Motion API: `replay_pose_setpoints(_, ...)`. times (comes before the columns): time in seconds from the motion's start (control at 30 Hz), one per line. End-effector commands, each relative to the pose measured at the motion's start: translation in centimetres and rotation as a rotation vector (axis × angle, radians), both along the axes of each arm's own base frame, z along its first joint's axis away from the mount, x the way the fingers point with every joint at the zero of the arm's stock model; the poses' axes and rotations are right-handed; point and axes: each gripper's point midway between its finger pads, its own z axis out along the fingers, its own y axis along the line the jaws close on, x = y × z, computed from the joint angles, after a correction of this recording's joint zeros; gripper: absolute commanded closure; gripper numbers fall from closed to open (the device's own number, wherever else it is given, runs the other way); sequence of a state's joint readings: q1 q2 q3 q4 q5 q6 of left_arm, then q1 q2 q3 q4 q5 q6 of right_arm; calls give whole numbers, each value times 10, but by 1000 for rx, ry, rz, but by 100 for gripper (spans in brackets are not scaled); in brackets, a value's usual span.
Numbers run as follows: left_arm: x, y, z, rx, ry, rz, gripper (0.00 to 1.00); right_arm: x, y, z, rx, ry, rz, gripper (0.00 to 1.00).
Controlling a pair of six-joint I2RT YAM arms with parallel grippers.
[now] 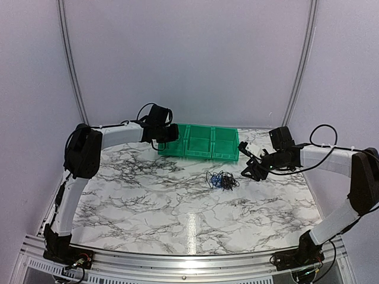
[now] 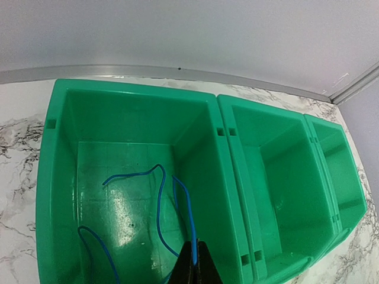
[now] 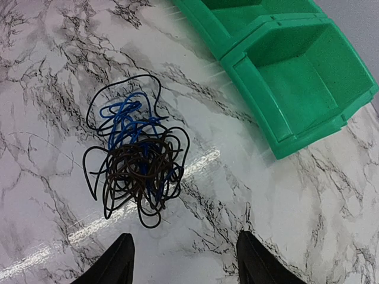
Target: Untangle the cables
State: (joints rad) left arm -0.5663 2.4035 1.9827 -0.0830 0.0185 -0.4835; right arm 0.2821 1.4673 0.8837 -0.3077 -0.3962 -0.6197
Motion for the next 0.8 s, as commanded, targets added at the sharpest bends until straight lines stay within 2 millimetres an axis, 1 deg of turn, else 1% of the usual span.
replay_pose_setpoints(0.0,-1,2,-21,11,32,-14,99,3,-1,1,-16,-6,-2,41)
replay_pose_setpoints(0.1,-1,0,-20,15,30,-31,97,3,-1,0,-18,-6,0,41)
replay_pose_setpoints(0.23,-2,3,-10,27,17,-32,81,3,0,0,-20,-7,3,41)
replay_pose_setpoints(0.33,-6,5,3,29,7,-39,72,3,1,0,-23,-9,6,41)
replay_pose_setpoints(0.43,-12,11,19,39,-6,-32,60,2,2,0,-33,-14,11,41)
replay_pose_setpoints(0.5,-17,16,36,50,-29,-35,52,2,3,-1,-45,-21,15,41)
replay_pose_setpoints(0.53,-19,20,41,62,-36,-32,40,1,5,-1,-50,-24,19,41)
replay_pose_setpoints(0.57,-21,22,48,70,-43,-35,18,0,5,0,-53,-28,22,41)
replay_pose_setpoints(0.6,-23,26,54,85,-53,-31,3,0,6,1,-55,-33,24,41)
replay_pose_setpoints(0.63,-24,31,63,98,-67,-18,1,0,7,2,-54,-38,25,41)
replay_pose_setpoints(0.77,-37,42,96,112,-111,-19,1,-2,8,10,-47,-58,31,41)
